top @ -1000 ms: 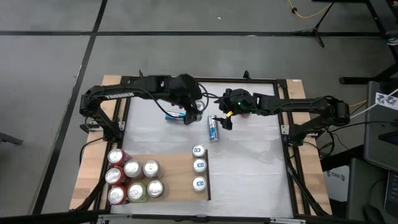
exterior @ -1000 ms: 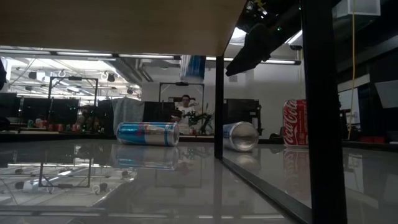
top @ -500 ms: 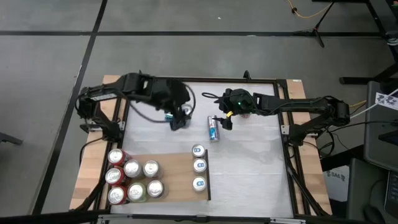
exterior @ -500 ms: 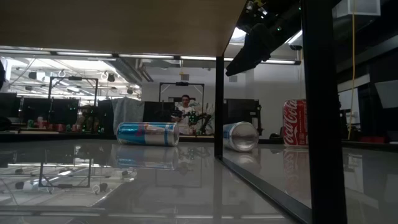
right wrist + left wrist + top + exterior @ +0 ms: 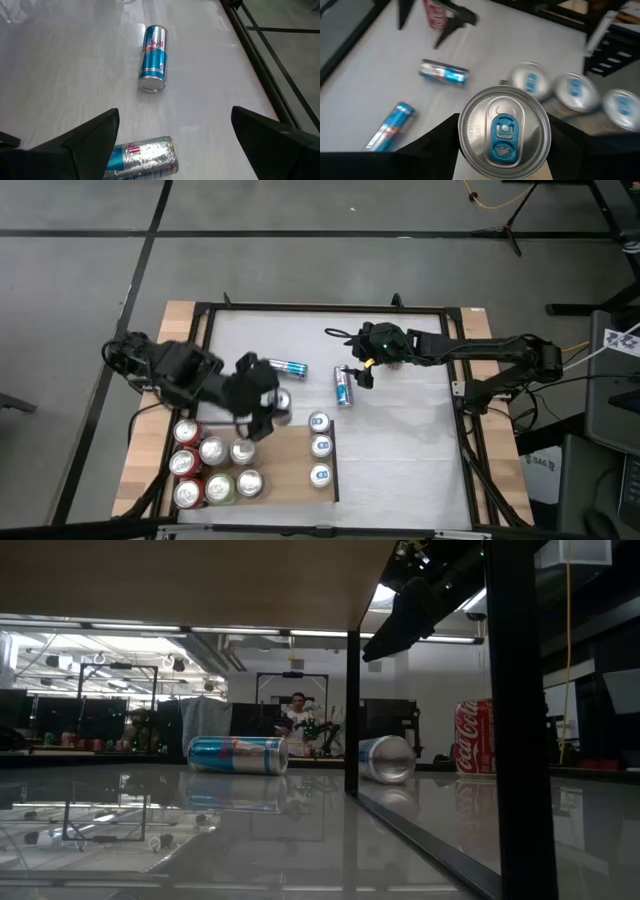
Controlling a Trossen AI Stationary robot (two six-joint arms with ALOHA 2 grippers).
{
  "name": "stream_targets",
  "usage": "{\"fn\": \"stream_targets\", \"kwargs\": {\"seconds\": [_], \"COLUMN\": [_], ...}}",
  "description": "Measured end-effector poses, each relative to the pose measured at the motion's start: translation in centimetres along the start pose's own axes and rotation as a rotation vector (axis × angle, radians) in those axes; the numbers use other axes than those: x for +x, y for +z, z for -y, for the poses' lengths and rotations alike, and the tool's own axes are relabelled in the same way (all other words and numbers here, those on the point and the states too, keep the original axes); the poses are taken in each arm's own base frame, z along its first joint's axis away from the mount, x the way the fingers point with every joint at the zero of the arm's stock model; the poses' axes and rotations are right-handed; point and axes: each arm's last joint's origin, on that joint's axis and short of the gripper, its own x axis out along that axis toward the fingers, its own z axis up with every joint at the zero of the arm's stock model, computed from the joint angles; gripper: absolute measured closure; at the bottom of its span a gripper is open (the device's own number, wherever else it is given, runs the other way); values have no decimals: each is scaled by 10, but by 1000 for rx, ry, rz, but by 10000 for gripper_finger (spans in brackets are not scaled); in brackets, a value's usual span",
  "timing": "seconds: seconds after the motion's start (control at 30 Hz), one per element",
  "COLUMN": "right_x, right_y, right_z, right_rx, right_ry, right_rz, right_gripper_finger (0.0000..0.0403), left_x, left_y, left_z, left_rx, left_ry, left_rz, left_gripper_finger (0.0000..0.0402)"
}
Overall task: Place canned beverage on shelf
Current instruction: Put the blue soda can on the shelf
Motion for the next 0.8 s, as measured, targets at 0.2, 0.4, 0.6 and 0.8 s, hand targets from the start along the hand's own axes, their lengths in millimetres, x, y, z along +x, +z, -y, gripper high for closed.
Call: {"fn": "stream_targets", "kwargs": {"seconds": [0.2, 0.4, 0.6, 0.8], "right_x": [0, 0, 0, 0], "right_y": [0, 0, 0, 0], "right_z": [0, 0, 0, 0], "right_rx": [0, 0, 0, 0], "right_ry": [0, 0, 0, 0], "right_rz": [0, 0, 0, 0], "right_gripper_finger": [26, 26, 26, 26], "left_x": [-5, -1, 11, 25], "left_y": [-22, -40, -55, -68], "left_z": [27, 53, 69, 81], "left_rx": [-2, 17, 29, 51], "left_ry": [-38, -113, -156, -197], "left_rz": [19, 60, 75, 90], "left_gripper_finger": [182, 182, 182, 182]}}
